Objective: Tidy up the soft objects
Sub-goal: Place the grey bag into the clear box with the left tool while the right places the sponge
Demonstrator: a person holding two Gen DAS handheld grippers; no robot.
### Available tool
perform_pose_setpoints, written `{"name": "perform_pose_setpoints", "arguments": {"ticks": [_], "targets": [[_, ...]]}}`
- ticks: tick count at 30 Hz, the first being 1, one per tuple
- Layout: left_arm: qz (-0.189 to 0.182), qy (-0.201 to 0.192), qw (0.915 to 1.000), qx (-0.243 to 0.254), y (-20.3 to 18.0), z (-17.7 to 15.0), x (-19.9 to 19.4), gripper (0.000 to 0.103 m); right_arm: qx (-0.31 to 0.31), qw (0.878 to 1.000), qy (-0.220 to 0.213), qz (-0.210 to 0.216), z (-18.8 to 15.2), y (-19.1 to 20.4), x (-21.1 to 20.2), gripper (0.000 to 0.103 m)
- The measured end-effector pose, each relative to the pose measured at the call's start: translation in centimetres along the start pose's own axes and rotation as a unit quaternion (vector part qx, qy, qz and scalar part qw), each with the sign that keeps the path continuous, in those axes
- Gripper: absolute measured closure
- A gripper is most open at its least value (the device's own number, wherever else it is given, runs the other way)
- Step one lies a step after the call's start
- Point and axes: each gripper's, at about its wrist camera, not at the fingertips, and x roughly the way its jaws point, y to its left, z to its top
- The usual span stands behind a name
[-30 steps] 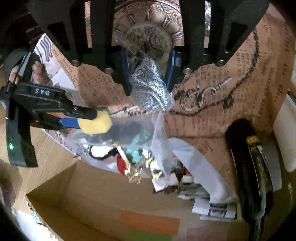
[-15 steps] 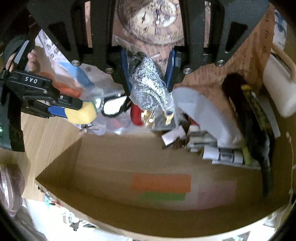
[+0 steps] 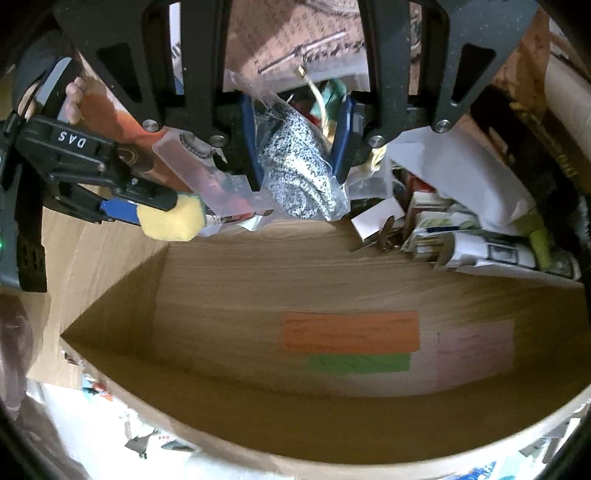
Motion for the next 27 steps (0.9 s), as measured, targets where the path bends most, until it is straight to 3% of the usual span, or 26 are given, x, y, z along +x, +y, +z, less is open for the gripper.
{"name": "perform_pose_setpoints", "arguments": {"ticks": [14, 19, 27], "targets": [[-0.006, 0.096, 0.9954, 0.001, -0.2, -1.1, 8.8, 0.068, 0.012, 0.997, 0.078, 0.004, -1.5, -1.5, 6.0, 0.057], [-0.003, 0.114, 0.9935, 0.003, -0.2, -1.9, 10.3, 0.068, 0.022, 0.993, 0.119, -0.002, -2.5, -1.5, 7.8, 0.057], [-0.003, 0.135, 0.9908, -0.006, 0.5, -2.9, 11.1, 0.059, 0.003, 0.992, 0.127, -0.013, -2.8, -1.3, 8.1, 0.055]]}}
